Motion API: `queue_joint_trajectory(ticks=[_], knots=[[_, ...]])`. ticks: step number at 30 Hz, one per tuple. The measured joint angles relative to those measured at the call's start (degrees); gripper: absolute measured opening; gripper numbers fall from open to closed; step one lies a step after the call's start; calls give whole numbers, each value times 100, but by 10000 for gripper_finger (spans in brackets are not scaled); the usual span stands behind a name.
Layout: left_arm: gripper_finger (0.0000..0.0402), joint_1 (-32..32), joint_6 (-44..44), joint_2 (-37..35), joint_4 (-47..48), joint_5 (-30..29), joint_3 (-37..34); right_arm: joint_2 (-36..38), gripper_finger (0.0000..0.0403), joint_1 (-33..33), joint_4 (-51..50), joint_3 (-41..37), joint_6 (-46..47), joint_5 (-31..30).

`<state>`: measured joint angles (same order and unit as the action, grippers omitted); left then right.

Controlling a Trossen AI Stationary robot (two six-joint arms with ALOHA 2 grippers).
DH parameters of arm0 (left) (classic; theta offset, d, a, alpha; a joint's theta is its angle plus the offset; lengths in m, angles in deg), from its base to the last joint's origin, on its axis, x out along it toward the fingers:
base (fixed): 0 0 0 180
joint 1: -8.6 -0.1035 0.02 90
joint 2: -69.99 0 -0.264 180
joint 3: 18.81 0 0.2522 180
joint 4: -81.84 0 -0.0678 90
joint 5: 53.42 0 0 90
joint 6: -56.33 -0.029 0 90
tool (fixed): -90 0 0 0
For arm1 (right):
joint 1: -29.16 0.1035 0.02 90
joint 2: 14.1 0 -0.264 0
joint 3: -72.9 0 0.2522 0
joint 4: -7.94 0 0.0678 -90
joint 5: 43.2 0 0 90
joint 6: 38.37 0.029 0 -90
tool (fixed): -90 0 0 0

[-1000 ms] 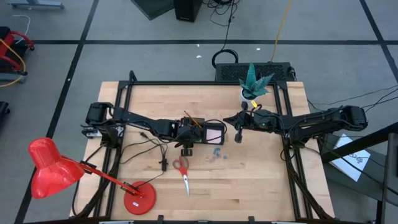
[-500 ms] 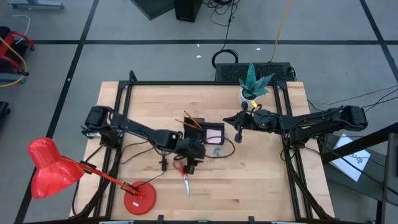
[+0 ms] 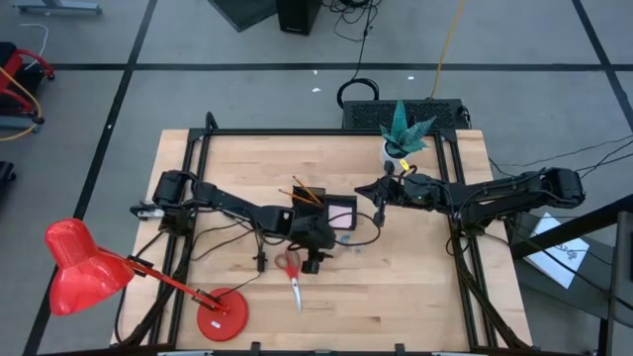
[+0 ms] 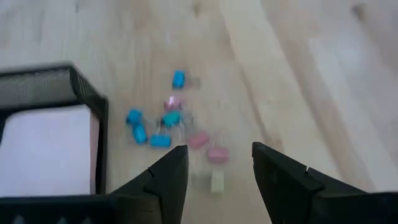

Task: Pick and place office supplies into organizer
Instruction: Put the pink binder clip into the black desk organizer

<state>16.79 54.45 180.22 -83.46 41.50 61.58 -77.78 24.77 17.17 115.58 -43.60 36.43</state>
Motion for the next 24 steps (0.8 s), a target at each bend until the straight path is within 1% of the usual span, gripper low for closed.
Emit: queue_joint_trajectory(ticks=[2,4,6,13,24], knots=[[184,-7,51,83,-284,63,10,0,0,0,4,0,0,0],[184,-7,58,157,-301,113,-1,-1,0,0,6,0,-7,0],[184,10,54,308,-548,115,7,0,0,0,8,0,2,0],[184,4,31,607,-570,120,0,-2,0,0,23,0,2,2],[184,4,-171,850,-604,135,7,-2,0,0,26,0,-7,2]])
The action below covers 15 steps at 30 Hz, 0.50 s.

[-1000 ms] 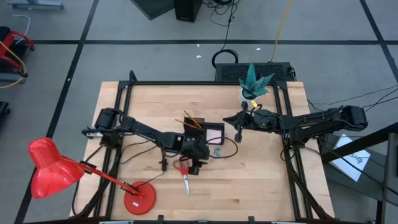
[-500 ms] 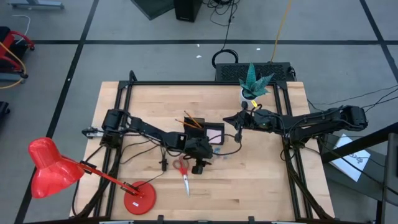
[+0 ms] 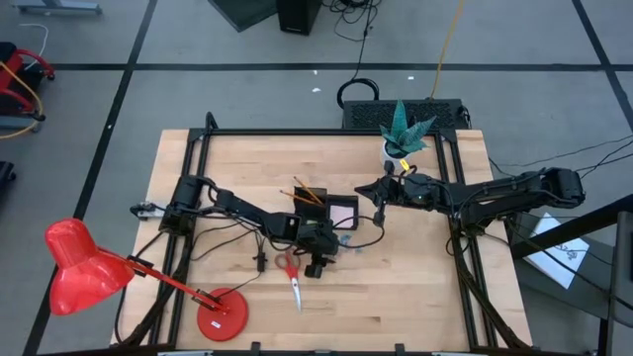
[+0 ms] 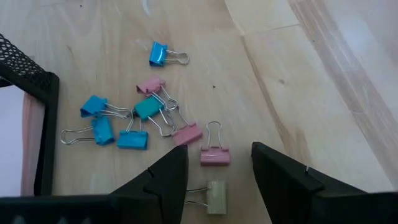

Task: Pick and place office supplies into organizer
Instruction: Put the pink binder clip into the black desk organizer

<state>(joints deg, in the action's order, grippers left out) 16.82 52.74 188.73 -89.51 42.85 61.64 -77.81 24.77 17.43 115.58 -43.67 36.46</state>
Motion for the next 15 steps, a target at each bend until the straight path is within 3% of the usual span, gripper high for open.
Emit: queue_joint_trajectory(ticks=[9,15], knots=[[176,0,-52,6,1,4,0,0,0,0,2,-2,7,0],[102,7,-70,9,11,101,0,0,0,-2,2,0,5,0]])
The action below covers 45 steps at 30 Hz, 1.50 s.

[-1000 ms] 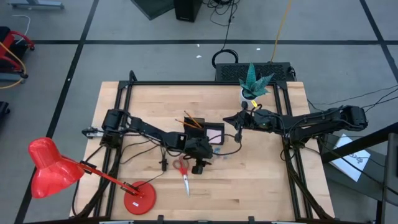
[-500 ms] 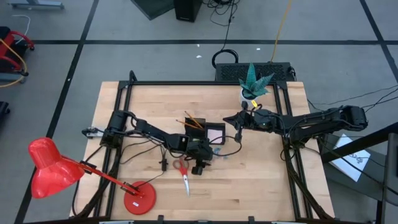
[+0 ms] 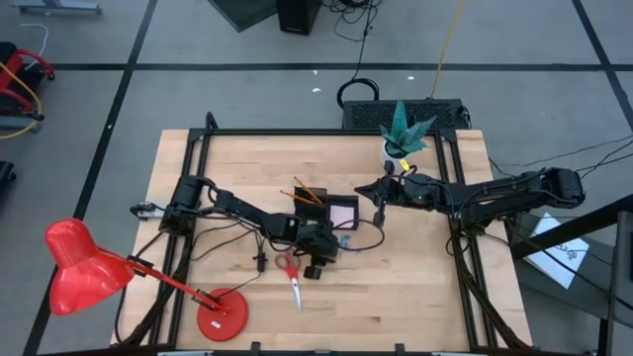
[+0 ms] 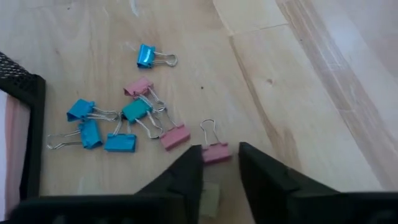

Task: Pick and place office supplies into organizer
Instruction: Put the pink binder clip into the black desk organizer, then put the gray binder clip into the black desk organizer

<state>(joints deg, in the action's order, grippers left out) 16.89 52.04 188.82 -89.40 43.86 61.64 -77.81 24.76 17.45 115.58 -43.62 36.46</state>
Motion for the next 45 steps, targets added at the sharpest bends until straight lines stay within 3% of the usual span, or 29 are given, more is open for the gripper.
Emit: queue_joint_trajectory(ticks=[6,10,20,24,31,38,45], knots=[[28,-5,-63,10,8,-17,0,0,0,2,2,0,4,0],[5,-3,-145,13,2,-14,0,0,0,2,2,0,4,0],[41,11,-272,-101,79,26,-19,0,0,2,-1,-1,-3,0],[63,13,-193,-561,368,23,-27,0,0,1,0,0,-7,6],[108,127,-335,-1297,1802,25,-13,0,0,2,-37,-2,-11,9],[126,241,-1015,-888,1664,684,-26,0,0,2,-37,-2,6,9],[127,196,-1030,-559,1434,608,-12,0,0,2,41,-4,7,7]])
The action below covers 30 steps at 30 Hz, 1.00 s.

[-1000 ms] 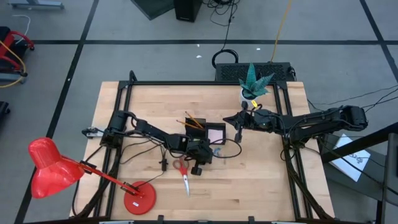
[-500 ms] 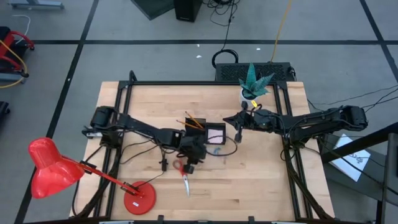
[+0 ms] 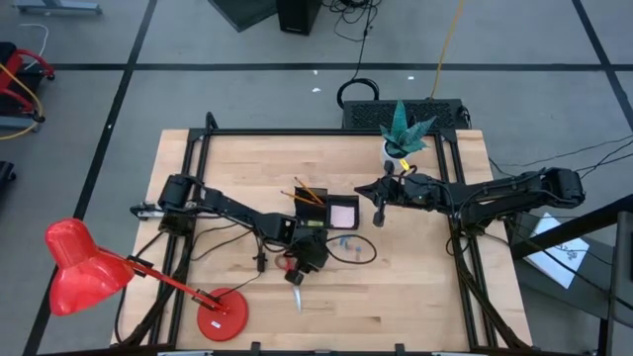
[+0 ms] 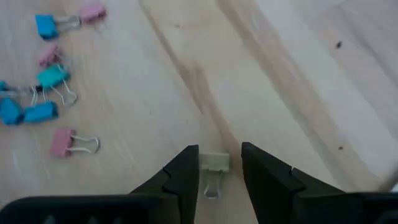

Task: Pick and place office supplies into organizer
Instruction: Put the gray binder clip into the black desk organizer

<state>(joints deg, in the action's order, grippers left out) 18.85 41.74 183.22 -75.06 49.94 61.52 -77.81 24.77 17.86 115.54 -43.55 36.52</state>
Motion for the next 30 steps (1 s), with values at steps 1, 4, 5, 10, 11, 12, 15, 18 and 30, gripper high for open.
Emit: queue_joint_trajectory(ticks=[1,4,5,10,11,12,15,18,30], knots=[[127,-12,-18,1,5,1,-3,0,0,-1,4,0,-1,0],[127,-47,-106,8,40,3,6,0,0,-1,-3,0,1,2],[127,-63,-139,19,108,2,4,-1,0,0,-20,0,2,4],[127,-124,-226,40,135,31,1,0,0,0,-38,0,3,4],[127,-128,-282,57,131,77,2,0,0,0,-38,0,3,4],[127,-128,-346,61,130,90,3,0,0,0,-36,0,3,4],[127,-130,-500,148,78,120,18,-1,0,0,-36,0,3,4],[127,-141,-614,243,44,140,27,0,0,0,-38,0,39,4],[127,-220,-535,494,43,403,34,0,0,0,-36,-2,108,-2]])
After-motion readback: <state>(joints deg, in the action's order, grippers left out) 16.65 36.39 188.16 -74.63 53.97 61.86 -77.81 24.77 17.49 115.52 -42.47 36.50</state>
